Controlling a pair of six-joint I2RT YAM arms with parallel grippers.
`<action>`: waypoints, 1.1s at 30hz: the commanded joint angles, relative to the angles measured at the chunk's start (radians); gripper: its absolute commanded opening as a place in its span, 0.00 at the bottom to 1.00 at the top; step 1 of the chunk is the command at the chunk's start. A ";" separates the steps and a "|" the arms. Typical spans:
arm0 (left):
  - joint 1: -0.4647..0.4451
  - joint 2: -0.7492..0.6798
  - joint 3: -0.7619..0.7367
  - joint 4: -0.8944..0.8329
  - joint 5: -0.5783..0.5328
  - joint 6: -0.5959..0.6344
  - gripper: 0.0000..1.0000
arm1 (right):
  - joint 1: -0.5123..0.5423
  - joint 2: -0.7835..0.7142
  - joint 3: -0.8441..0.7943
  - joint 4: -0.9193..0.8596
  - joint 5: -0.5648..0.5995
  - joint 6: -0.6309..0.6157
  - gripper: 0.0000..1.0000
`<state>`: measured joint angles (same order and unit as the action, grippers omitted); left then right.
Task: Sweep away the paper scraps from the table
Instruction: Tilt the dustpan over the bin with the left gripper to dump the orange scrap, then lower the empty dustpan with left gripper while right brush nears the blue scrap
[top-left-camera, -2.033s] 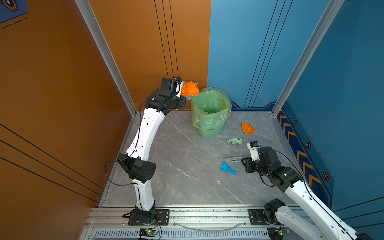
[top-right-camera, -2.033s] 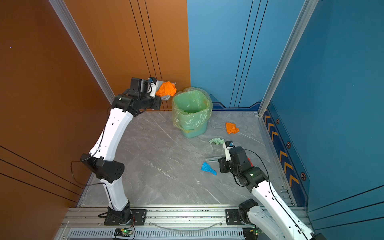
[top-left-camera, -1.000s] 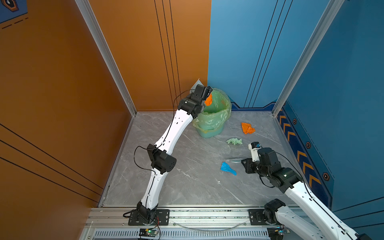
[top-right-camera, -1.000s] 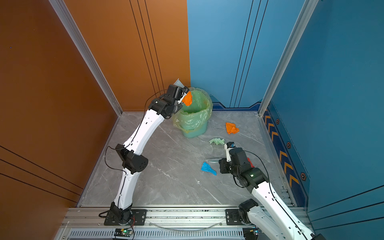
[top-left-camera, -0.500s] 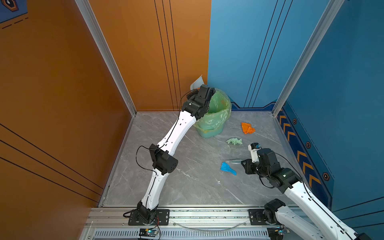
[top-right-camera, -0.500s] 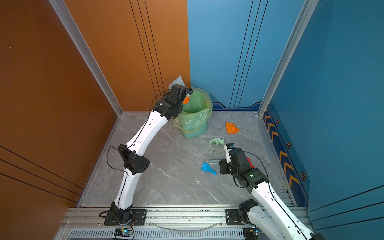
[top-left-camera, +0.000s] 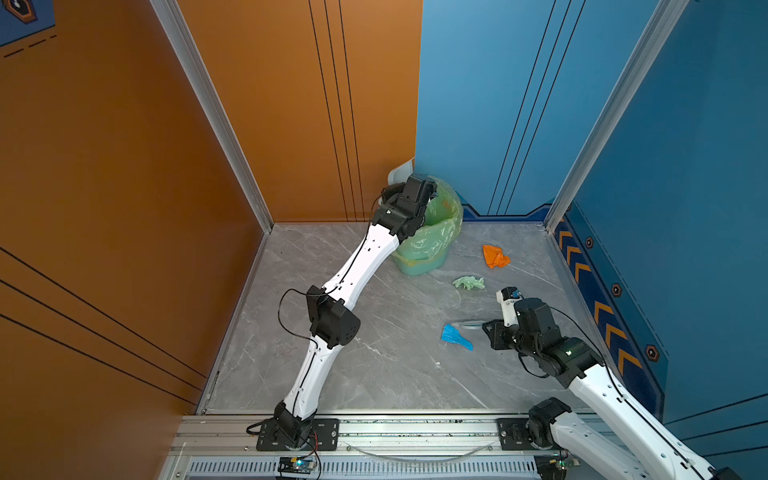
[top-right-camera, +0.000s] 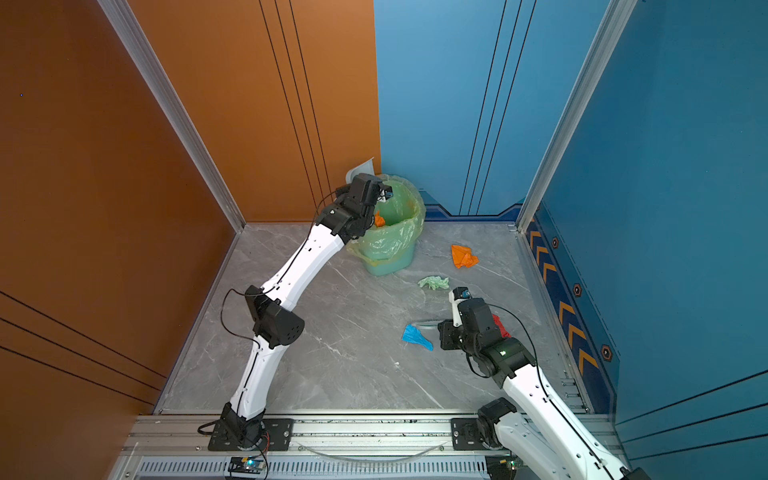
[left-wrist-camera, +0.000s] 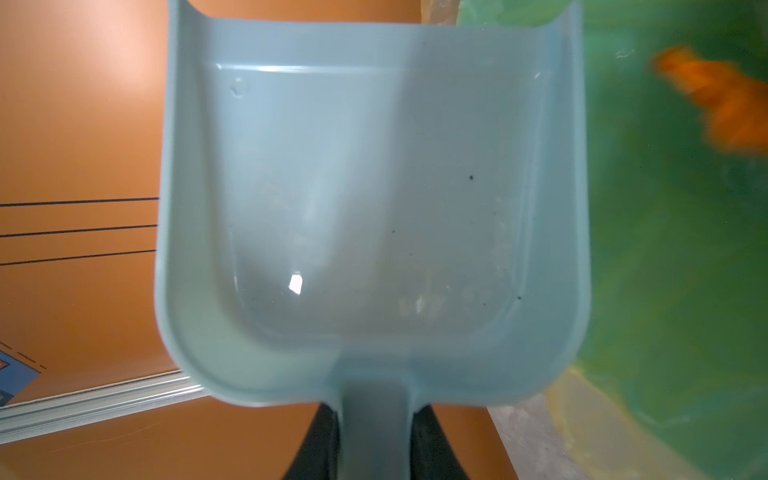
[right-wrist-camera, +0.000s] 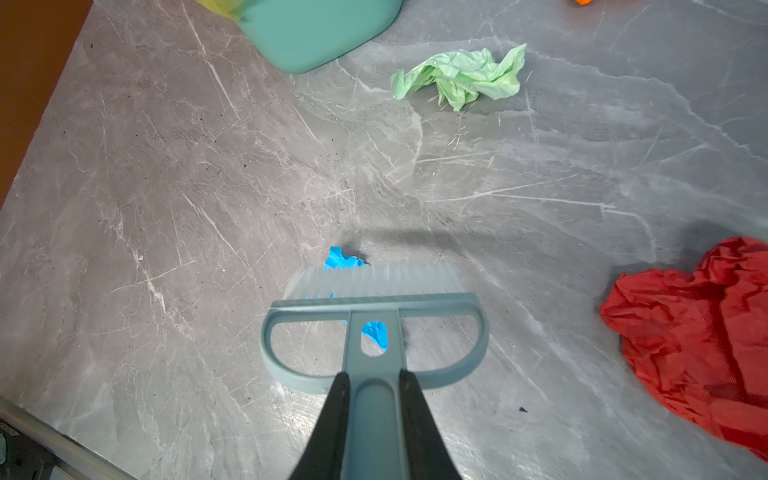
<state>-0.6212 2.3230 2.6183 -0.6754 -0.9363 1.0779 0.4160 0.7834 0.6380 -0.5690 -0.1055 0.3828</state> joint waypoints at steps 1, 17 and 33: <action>-0.002 -0.008 0.001 0.034 -0.021 0.009 0.00 | 0.003 -0.016 -0.010 -0.014 -0.011 0.010 0.00; 0.008 -0.117 -0.066 -0.020 0.111 -0.203 0.00 | 0.006 -0.024 -0.011 -0.025 -0.020 0.017 0.00; 0.091 -0.370 -0.242 -0.224 0.658 -0.685 0.00 | 0.030 -0.028 0.005 -0.060 -0.007 0.024 0.00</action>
<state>-0.5388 1.9816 2.4275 -0.8375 -0.4194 0.5163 0.4370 0.7609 0.6353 -0.5953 -0.1097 0.3916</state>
